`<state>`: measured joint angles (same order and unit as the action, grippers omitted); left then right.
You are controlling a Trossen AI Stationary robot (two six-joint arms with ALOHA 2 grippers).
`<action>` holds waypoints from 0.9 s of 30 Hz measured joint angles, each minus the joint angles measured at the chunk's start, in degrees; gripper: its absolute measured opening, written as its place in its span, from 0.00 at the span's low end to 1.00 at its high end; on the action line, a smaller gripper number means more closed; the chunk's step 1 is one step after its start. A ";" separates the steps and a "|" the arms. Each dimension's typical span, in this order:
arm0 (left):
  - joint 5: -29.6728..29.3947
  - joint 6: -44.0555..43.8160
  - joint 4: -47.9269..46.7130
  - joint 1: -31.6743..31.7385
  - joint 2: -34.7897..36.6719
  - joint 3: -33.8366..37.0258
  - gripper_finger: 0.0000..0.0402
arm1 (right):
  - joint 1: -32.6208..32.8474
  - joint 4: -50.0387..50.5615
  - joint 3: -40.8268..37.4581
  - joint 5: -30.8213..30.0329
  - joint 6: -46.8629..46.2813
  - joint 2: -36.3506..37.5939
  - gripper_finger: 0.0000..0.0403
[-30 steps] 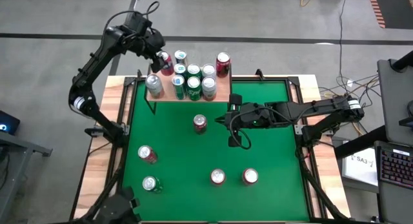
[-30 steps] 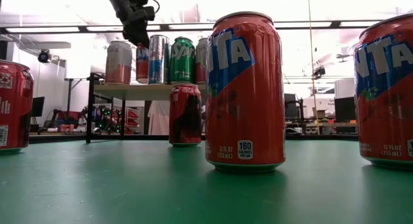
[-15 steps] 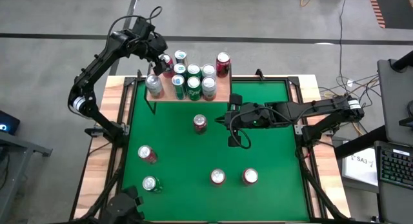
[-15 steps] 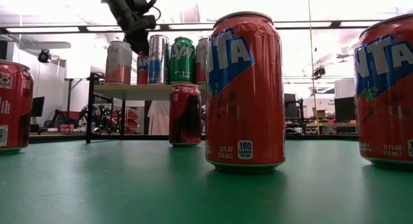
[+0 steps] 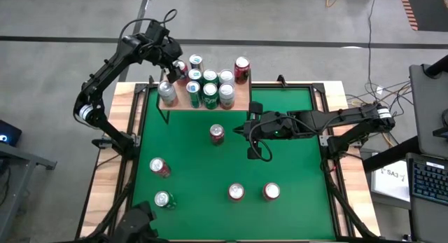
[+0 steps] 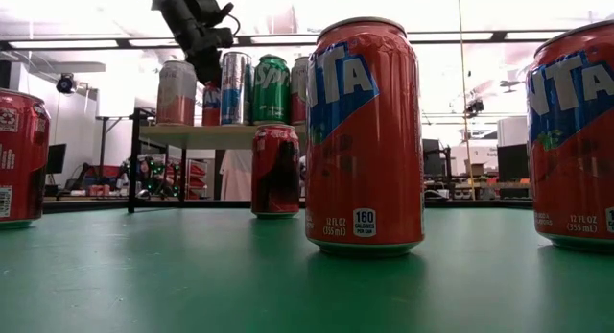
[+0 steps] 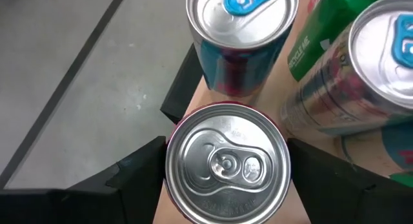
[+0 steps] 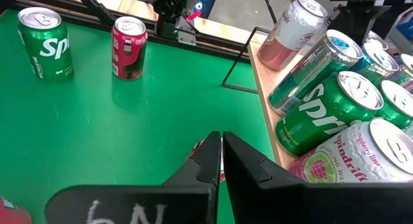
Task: Place canned beverage on shelf
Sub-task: Put the orange can on the shelf
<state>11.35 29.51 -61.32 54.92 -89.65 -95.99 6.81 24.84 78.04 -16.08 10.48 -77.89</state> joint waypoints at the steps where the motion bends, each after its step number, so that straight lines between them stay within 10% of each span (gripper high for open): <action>1: 0.00 0.01 0.58 0.00 0.00 0.26 0.70 | 0.00 0.00 0.00 0.00 0.00 0.00 0.02; 27: -0.28 -0.62 1.85 0.00 0.67 0.03 0.82 | 0.02 -0.20 0.00 -0.39 0.20 0.00 0.02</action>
<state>11.07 28.88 -59.47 54.92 -88.98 -95.97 6.83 24.64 78.04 -16.47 10.68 -77.89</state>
